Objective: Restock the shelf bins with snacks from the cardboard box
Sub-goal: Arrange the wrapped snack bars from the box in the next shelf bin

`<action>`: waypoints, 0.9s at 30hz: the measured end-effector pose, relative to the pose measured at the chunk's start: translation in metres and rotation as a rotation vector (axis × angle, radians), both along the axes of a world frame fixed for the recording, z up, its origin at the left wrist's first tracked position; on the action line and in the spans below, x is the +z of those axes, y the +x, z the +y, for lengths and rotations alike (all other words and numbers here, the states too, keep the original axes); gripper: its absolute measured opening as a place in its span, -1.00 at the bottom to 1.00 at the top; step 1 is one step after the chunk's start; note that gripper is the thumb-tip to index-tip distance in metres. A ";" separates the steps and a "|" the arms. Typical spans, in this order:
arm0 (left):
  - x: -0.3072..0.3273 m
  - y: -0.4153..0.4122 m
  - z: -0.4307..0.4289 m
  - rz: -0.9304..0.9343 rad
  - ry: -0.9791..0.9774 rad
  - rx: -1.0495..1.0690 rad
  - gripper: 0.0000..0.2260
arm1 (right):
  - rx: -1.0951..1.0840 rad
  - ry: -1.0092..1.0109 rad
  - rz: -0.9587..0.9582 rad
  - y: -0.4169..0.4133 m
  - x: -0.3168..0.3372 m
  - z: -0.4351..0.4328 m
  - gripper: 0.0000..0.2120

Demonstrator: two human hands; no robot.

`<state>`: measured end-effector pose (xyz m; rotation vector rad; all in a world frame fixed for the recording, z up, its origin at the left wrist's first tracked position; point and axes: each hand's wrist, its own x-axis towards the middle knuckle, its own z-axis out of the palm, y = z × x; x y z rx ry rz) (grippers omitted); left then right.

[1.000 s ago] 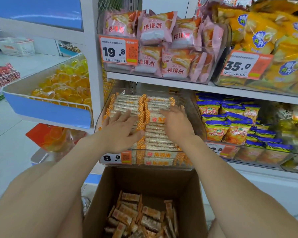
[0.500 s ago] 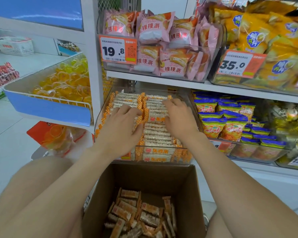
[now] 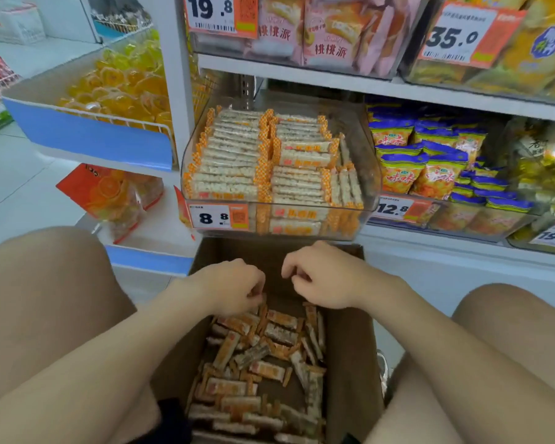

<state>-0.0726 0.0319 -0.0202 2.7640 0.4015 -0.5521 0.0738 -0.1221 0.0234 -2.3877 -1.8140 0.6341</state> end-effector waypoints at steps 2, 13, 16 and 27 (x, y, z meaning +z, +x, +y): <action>-0.029 0.005 -0.003 0.154 -0.011 0.052 -0.84 | 0.016 -0.157 -0.005 -0.005 -0.025 -0.002 -0.71; -0.213 -0.019 -0.004 0.288 -0.119 0.428 -0.68 | -0.240 -0.447 0.111 0.000 -0.174 0.013 -0.76; -0.245 -0.017 -0.008 0.318 -0.223 0.603 -0.54 | -0.307 -0.501 0.136 0.003 -0.218 0.010 -0.82; -0.298 -0.017 -0.012 0.242 -0.382 0.802 -0.58 | -0.187 -0.865 0.234 -0.010 -0.309 0.011 -0.22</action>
